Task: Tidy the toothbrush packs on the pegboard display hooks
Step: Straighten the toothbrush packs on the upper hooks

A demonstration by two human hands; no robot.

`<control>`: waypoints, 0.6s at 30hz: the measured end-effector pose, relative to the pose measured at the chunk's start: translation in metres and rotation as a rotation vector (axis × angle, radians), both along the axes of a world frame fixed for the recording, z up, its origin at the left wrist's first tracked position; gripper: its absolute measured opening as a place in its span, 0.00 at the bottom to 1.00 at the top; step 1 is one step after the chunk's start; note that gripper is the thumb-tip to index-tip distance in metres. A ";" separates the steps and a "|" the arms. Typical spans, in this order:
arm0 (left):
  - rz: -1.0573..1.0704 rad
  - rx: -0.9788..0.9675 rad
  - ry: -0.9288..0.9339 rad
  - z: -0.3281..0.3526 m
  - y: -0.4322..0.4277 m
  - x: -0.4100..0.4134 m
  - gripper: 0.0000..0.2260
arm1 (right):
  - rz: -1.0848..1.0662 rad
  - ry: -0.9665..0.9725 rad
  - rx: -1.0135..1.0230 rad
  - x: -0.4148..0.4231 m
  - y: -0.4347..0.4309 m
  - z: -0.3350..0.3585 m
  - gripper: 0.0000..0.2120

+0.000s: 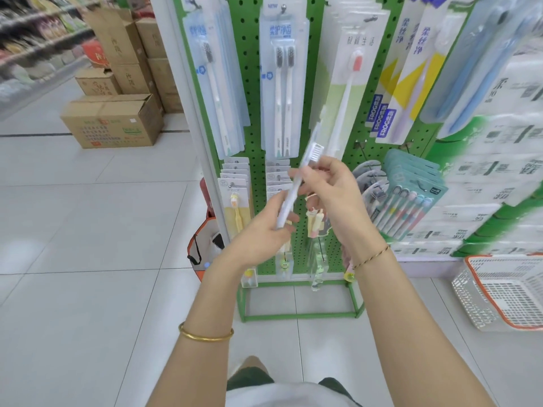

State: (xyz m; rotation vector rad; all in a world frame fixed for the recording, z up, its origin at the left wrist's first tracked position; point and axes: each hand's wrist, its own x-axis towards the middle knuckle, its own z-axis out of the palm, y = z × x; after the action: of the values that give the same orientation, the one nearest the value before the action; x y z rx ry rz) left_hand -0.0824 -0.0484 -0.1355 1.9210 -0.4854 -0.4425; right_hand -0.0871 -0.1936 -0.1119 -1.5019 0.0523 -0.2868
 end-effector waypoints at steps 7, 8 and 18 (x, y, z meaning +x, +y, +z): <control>0.072 -0.060 0.034 0.025 0.029 0.023 0.24 | 0.016 -0.092 -0.174 0.025 0.028 0.029 0.06; 0.094 -0.081 0.002 0.032 0.035 0.027 0.23 | 0.012 -0.098 -0.217 0.030 0.033 0.034 0.06; 0.365 -0.423 -0.385 0.135 0.071 0.074 0.04 | -0.033 -0.252 -0.370 0.072 0.078 0.088 0.08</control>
State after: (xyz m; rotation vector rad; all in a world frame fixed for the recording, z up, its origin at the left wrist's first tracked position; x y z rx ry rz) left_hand -0.0086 0.0222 -0.0008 1.6296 -0.4204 0.2577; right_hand -0.0147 -0.1152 -0.0237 -1.8206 -0.1865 -0.5322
